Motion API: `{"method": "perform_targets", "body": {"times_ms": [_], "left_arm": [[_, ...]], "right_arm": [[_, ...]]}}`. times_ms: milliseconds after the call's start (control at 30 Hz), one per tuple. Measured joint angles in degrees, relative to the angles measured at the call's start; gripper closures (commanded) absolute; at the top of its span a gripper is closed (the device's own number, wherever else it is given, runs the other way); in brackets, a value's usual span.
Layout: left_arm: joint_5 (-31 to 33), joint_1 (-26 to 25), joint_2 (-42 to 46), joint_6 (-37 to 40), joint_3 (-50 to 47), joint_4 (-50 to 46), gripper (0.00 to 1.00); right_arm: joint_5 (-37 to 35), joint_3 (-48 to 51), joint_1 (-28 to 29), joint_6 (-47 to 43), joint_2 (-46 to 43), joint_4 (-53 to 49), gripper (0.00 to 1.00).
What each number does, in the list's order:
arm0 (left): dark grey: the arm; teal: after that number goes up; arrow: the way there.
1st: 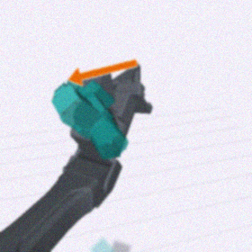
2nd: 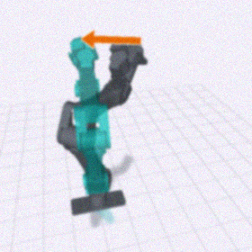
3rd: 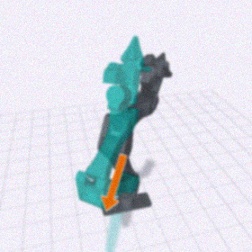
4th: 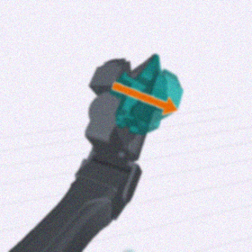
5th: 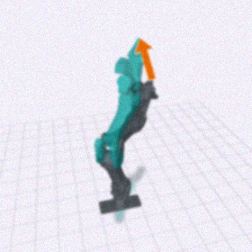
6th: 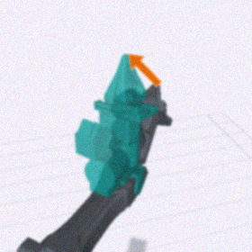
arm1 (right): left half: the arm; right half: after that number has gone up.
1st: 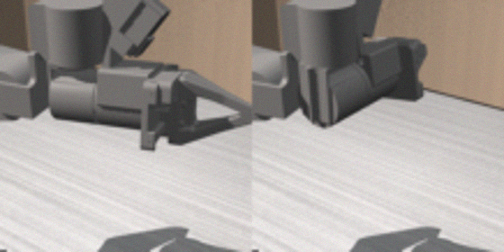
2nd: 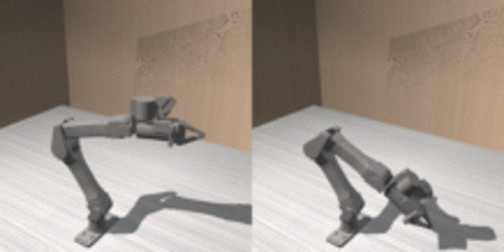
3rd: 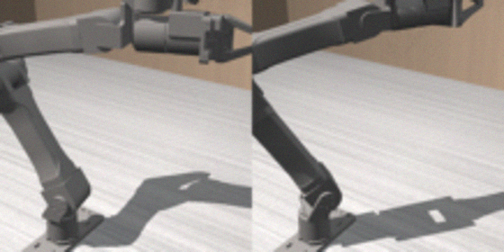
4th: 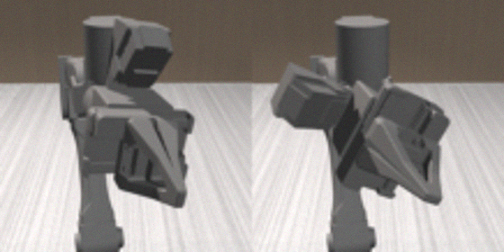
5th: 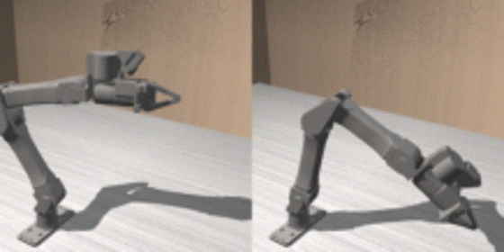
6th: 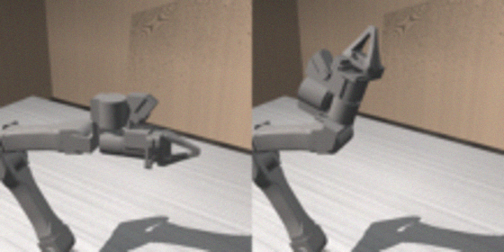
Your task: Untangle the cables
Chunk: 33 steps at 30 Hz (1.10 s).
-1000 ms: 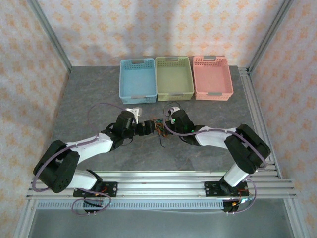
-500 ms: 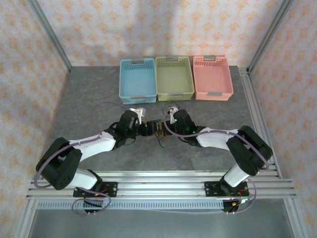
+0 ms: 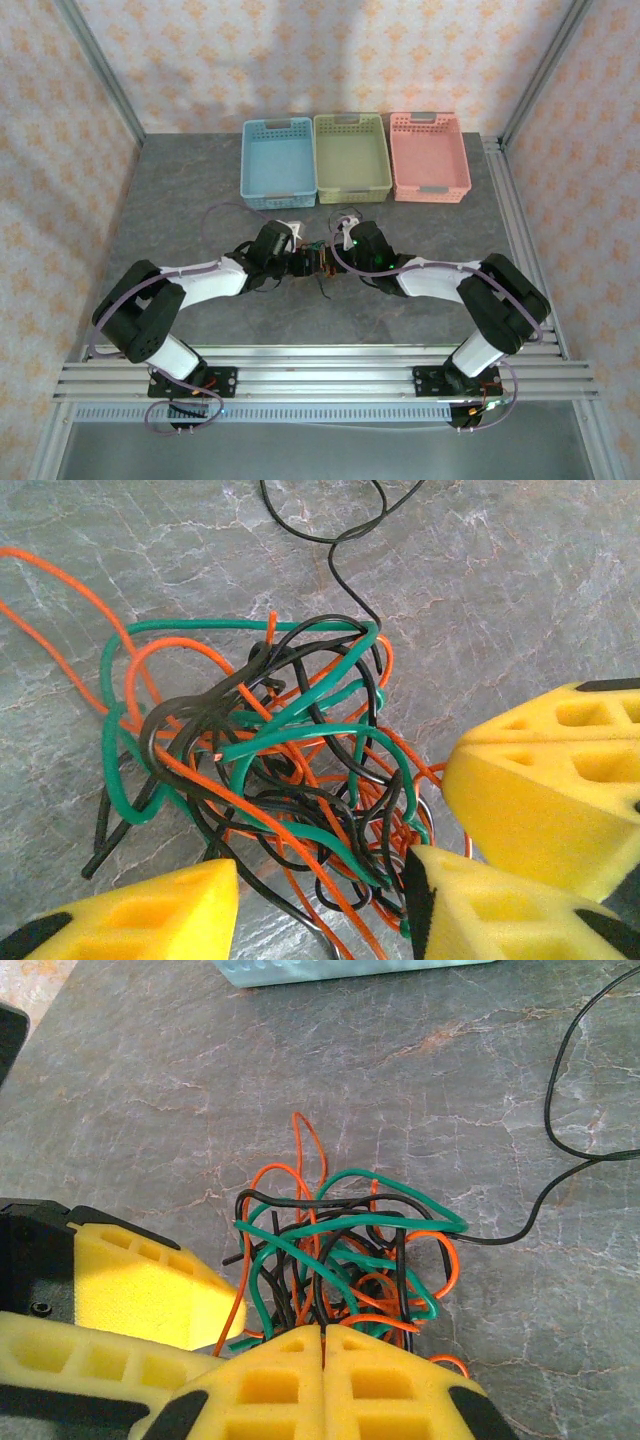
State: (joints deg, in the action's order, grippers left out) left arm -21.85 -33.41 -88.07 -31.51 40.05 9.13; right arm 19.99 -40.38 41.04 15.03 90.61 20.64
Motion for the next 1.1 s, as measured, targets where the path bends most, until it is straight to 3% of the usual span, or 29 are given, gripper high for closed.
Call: {"method": "perform_targets", "body": {"times_ms": [233,400,600,833,1100], "left_arm": [[0.0,0.0,-0.4,0.0,0.8,-0.7,0.65],[0.2,0.0,-0.4,0.2,0.8,-1.2,0.86],[0.9,0.0,-0.4,1.3,1.3,-2.5,1.00],[3.7,0.0,2.6,2.3,1.3,-5.4,1.00],[14.5,0.0,12.4,3.5,1.0,-9.1,1.00]], "right_arm": [[0.0,0.0,0.0,0.0,0.0,0.0,1.00],[-0.3,0.0,0.0,0.0,0.0,0.0,1.00],[-1.9,0.0,0.0,-0.2,0.0,-0.5,1.00],[-5.4,0.0,-0.8,-0.2,-1.1,-2.3,1.00],[-12.8,3.6,-5.9,1.7,-6.2,-2.9,1.00]]}}
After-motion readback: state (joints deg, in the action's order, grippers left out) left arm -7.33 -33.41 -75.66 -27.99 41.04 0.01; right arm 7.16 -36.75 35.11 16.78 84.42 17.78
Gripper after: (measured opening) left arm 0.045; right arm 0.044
